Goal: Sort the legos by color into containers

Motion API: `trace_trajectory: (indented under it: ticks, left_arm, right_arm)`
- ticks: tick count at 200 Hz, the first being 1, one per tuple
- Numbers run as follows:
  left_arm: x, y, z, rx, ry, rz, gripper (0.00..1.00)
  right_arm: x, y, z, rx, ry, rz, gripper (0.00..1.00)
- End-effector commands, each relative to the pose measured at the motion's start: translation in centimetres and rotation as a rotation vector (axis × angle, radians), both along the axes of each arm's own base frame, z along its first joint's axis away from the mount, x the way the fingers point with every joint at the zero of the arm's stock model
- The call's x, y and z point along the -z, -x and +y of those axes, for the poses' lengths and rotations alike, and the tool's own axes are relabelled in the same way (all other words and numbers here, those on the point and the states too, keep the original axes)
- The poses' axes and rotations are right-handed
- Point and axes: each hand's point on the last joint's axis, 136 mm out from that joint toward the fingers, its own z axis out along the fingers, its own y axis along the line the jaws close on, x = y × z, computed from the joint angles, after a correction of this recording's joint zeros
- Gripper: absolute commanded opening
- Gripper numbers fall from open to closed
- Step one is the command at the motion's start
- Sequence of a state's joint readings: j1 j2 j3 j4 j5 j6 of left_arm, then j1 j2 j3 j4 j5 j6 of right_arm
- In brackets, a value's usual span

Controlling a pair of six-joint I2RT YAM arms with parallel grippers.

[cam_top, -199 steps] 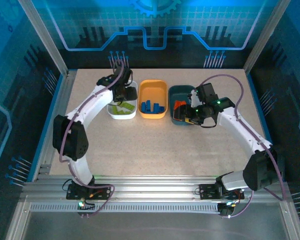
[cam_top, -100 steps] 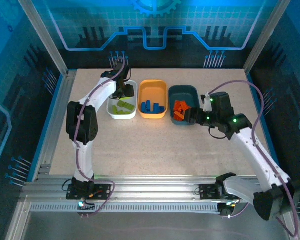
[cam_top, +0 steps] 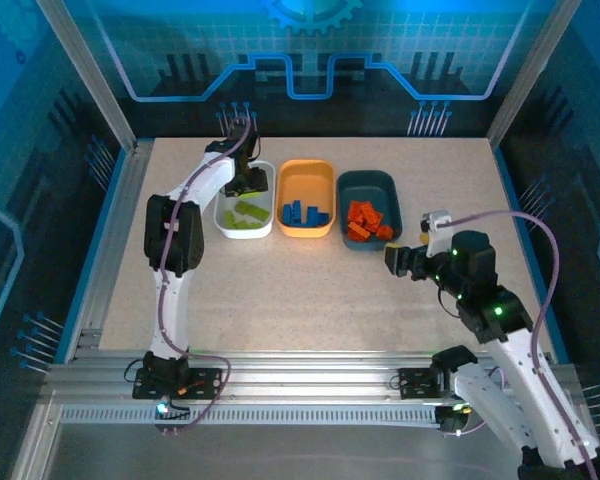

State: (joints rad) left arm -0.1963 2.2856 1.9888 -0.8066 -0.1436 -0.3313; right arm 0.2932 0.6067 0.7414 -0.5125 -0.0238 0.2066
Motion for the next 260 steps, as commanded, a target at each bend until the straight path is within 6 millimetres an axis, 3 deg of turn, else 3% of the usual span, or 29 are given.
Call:
trace_trajectory:
  ticks: [1, 44, 62, 88, 113, 145, 168, 207, 233, 260]
  left_arm:
    - [0.4, -0.6, -0.1, 0.005, 0.031, 0.013, 0.71]
    - [-0.3, -0.8, -0.4, -0.01, 0.055, -0.004, 0.89]
    - [-2.0, -0.8, -0.5, -0.013, 0.065, -0.033, 0.99]
    - [-6.2, 0.4, -0.5, -0.021, 0.098, -0.097, 0.99]
    - [-10.4, 3.2, -0.7, -0.017, 0.162, -0.187, 0.99]
    - [-12.9, 8.4, 0.8, -0.032, 0.152, -0.274, 0.99]
    - [-12.9, 11.3, 2.7, -0.026, 0.067, -0.324, 0.99]
    - [-14.2, 14.2, 6.2, -0.003, -0.111, -0.689, 0.99]
    - [-13.6, 16.1, 7.3, 0.025, -0.179, -0.85, 0.99]
    - [-10.5, 16.8, 9.4, -0.02, -0.205, -0.778, 0.99]
  right_arm:
    - [0.0, 0.2, -1.5, 0.049, 0.052, -0.064, 0.92]
    - [0.8, -0.1, -1.7, 0.05, 0.087, -0.052, 0.96]
    - [1.3, -0.7, -1.7, 0.042, 0.117, -0.049, 0.97]
    - [3.3, -2.2, -2.2, 0.059, 0.153, -0.02, 1.0]
    - [5.5, -4.2, -3.2, 0.071, 0.154, 0.003, 1.0]
    - [9.4, -6.9, -5.7, 0.14, 0.103, 0.049, 1.0]
    - [11.2, -8.9, -6.1, 0.147, 0.123, 0.022, 1.0]
    - [13.0, -13.1, -6.8, 0.17, 0.146, -0.017, 1.0]
    - [13.7, -14.9, -6.8, 0.162, 0.134, -0.02, 1.0]
    - [13.7, -16.1, -6.2, 0.132, 0.122, -0.057, 1.0]
